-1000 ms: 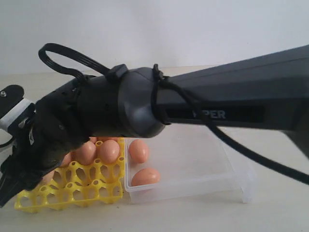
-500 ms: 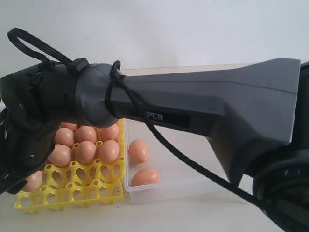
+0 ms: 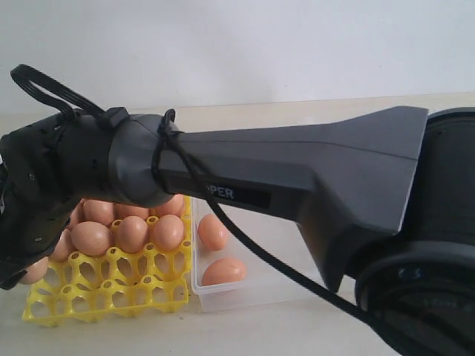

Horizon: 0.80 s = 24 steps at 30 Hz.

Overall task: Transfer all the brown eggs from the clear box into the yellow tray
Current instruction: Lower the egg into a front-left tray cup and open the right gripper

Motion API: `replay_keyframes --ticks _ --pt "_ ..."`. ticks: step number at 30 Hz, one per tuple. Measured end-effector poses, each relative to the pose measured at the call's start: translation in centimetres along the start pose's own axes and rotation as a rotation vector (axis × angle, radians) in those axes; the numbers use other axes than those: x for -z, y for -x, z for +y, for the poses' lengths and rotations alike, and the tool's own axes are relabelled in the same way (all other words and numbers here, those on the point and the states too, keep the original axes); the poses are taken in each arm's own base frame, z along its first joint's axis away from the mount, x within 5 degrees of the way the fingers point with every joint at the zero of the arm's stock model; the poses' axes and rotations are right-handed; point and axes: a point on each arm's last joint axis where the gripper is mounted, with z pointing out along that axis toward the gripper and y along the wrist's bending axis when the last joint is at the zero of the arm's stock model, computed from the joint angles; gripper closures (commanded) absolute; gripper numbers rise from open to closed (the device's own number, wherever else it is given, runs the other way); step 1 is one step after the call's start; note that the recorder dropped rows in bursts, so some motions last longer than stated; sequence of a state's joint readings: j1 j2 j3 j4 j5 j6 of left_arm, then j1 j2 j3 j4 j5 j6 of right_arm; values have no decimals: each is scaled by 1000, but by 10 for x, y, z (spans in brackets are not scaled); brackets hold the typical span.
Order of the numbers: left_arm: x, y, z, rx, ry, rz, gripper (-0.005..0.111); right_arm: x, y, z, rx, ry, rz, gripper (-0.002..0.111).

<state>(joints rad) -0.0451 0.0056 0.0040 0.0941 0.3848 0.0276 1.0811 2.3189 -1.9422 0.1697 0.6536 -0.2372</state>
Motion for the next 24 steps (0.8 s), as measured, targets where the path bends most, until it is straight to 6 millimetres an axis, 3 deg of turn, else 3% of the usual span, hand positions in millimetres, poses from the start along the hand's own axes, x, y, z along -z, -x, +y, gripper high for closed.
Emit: replay_keyframes --ticks 24 --pt "0 0 0 0 0 0 107 -28 -13 -14 -35 -13 -4 108"
